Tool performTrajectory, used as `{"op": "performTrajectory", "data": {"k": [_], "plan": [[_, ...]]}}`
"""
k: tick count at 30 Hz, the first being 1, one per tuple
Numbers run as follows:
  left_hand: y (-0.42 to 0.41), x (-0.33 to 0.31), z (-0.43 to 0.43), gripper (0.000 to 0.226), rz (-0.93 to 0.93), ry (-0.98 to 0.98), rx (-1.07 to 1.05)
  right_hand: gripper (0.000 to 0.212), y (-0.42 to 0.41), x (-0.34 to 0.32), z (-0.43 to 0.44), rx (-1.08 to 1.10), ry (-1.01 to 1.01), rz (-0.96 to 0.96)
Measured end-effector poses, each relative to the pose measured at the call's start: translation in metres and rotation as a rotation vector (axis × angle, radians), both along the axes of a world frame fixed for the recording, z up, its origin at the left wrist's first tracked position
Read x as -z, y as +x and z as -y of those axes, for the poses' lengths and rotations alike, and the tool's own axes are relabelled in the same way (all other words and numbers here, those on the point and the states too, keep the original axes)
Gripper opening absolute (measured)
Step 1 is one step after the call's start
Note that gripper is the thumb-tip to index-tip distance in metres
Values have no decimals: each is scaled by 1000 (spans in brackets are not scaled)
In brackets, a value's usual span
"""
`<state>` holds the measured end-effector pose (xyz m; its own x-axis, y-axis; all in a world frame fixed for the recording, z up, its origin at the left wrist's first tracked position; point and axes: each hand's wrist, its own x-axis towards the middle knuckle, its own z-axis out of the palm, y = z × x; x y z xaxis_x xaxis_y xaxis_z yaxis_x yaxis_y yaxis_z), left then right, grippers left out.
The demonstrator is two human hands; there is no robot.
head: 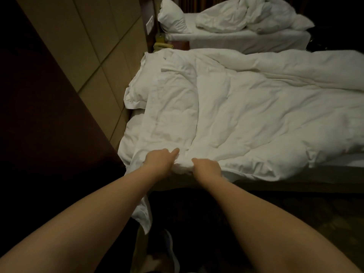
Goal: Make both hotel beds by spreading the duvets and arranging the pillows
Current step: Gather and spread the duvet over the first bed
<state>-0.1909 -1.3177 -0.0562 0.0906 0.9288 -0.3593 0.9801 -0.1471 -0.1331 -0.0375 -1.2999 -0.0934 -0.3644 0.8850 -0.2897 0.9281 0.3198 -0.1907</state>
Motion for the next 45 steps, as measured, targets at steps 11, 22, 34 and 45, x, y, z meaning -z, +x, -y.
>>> {"op": "performTrajectory", "data": {"k": [11,22,34,45], "plan": [[-16,-10,-41,55,698,318,-343,30,3,-68,-15,321,110,-411],[2,-38,-22,32,482,21,-118,45,3,-68,4,210,-114,57],[-12,-24,-26,69,269,203,-93,36,4,-68,-19,206,2,-211],[33,-27,-21,31,278,-99,247,37,32,-97,24,250,-524,-329]]}}
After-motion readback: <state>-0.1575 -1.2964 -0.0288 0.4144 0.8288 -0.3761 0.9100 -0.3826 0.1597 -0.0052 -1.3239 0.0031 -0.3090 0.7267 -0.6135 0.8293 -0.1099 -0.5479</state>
